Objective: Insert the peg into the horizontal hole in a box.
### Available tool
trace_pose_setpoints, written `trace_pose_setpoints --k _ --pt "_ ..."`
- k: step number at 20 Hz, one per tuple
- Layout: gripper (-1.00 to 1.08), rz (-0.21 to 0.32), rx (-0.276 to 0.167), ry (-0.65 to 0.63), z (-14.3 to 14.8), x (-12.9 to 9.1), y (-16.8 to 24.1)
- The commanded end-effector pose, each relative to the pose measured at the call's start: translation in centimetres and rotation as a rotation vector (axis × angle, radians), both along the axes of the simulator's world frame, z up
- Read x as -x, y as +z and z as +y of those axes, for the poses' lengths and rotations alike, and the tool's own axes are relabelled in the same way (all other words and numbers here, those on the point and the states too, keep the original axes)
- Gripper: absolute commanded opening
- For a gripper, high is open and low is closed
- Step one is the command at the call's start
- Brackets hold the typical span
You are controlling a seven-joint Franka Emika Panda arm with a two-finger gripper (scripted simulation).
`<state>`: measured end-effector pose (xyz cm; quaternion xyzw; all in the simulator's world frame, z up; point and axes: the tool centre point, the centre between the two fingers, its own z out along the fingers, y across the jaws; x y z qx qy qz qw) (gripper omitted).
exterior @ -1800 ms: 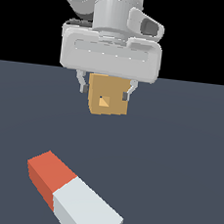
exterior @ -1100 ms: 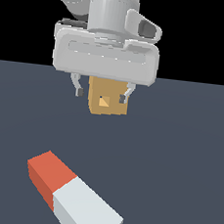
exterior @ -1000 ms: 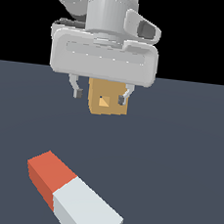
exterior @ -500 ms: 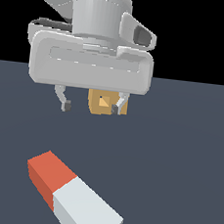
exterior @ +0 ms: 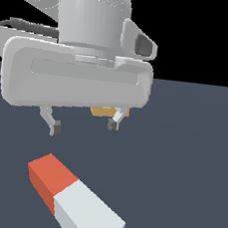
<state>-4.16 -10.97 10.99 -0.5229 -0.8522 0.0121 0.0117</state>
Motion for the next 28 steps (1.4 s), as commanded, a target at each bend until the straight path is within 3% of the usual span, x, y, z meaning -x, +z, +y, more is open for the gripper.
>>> trace_pose_setpoints --k 1,17,28 --pt "1.00 -0.004 -0.002 0.052 -1.0 0.0 -0.4" --pt "1.00 -0.024 -0.012 0.361 -6.9 -1.7 -3.2" --pt "1.00 -0.031 -0.016 0.457 -8.6 -2.7 -4.1"
